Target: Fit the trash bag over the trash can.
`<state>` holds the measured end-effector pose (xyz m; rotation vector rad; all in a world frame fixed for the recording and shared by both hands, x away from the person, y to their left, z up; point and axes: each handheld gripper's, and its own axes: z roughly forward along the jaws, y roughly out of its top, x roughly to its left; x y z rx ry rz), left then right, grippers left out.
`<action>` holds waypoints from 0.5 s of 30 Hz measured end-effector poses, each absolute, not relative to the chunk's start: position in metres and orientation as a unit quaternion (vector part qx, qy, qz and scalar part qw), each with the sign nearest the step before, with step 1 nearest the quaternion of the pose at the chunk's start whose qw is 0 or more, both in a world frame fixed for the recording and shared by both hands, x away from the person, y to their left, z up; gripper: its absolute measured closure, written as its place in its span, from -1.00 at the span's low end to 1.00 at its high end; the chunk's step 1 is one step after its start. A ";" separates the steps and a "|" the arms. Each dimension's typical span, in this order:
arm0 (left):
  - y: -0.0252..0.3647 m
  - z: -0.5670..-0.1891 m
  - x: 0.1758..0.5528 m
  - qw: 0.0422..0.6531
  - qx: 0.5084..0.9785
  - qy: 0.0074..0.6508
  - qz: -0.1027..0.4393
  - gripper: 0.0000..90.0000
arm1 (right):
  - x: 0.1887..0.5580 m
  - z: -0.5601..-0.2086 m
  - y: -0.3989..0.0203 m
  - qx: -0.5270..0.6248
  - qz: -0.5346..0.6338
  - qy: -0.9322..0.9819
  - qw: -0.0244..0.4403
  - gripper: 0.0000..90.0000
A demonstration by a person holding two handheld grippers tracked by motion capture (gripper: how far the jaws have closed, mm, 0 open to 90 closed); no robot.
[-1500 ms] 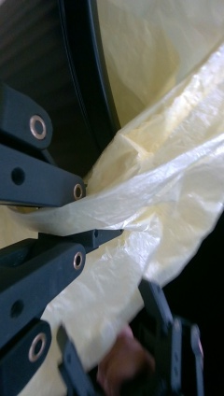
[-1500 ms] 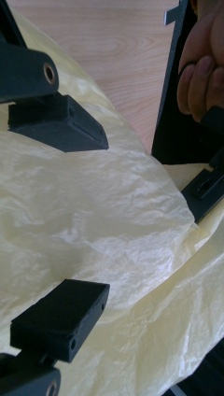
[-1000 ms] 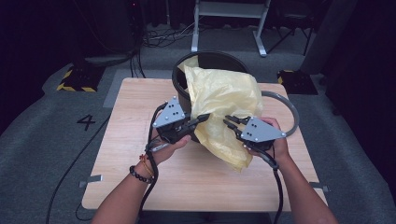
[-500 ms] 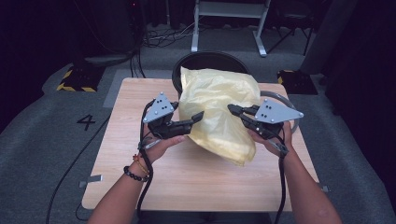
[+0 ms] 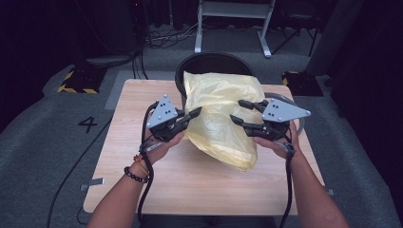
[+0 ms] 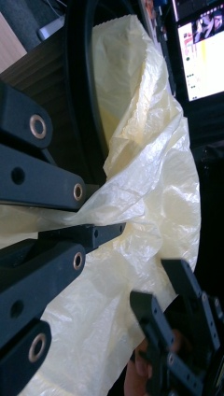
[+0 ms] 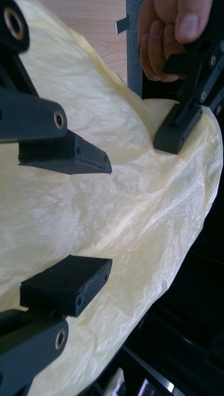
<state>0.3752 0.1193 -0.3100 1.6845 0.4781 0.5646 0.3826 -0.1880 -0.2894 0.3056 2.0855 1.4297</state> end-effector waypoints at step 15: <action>0.134 -0.308 0.391 0.616 0.690 0.280 0.256 1.00 | 0.370 -0.319 -0.248 0.163 0.535 0.758 0.336 -0.16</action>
